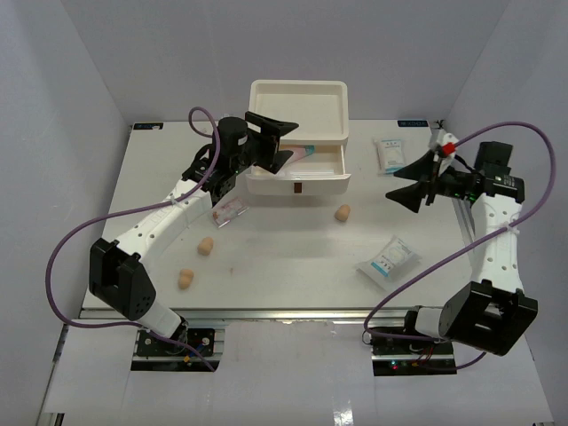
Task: Organize the makeup
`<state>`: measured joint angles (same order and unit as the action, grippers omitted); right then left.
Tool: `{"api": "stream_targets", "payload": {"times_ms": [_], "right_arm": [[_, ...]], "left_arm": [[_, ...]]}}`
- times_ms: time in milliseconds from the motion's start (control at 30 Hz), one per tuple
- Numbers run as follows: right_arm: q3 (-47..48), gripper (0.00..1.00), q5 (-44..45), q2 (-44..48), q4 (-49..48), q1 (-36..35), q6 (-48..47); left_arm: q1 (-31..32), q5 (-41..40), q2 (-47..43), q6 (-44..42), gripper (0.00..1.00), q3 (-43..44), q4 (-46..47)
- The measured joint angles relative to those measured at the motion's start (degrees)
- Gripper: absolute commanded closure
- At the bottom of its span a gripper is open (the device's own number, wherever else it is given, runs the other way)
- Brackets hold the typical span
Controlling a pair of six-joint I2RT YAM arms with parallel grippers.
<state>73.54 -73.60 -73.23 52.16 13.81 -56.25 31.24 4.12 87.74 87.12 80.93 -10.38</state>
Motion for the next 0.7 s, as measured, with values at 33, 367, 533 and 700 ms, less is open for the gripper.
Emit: {"api": "stream_targets", "payload": {"times_ms": [33, 367, 533, 700], "right_arm": [[0.89, 0.49, 1.21, -0.04, 2.57, -4.03, -4.66], [4.37, 0.81, 18.34, -4.12, 8.54, -36.94, -19.15], [4.91, 0.85, 28.50, -9.43, 0.61, -46.76, -12.42], [7.29, 0.83, 37.06, -17.37, -6.54, -48.10, -5.51]], "left_arm": [[-0.19, 0.68, -0.44, -3.65, 0.26, 0.45, 0.90], [-0.77, -5.05, -14.66, -40.85, 0.40, 2.41, -4.25], [-0.86, -15.71, -28.82, -49.00, 0.40, -3.68, -7.27], [-0.92, -20.29, -35.37, -50.94, 0.40, -9.05, -10.58]]}}
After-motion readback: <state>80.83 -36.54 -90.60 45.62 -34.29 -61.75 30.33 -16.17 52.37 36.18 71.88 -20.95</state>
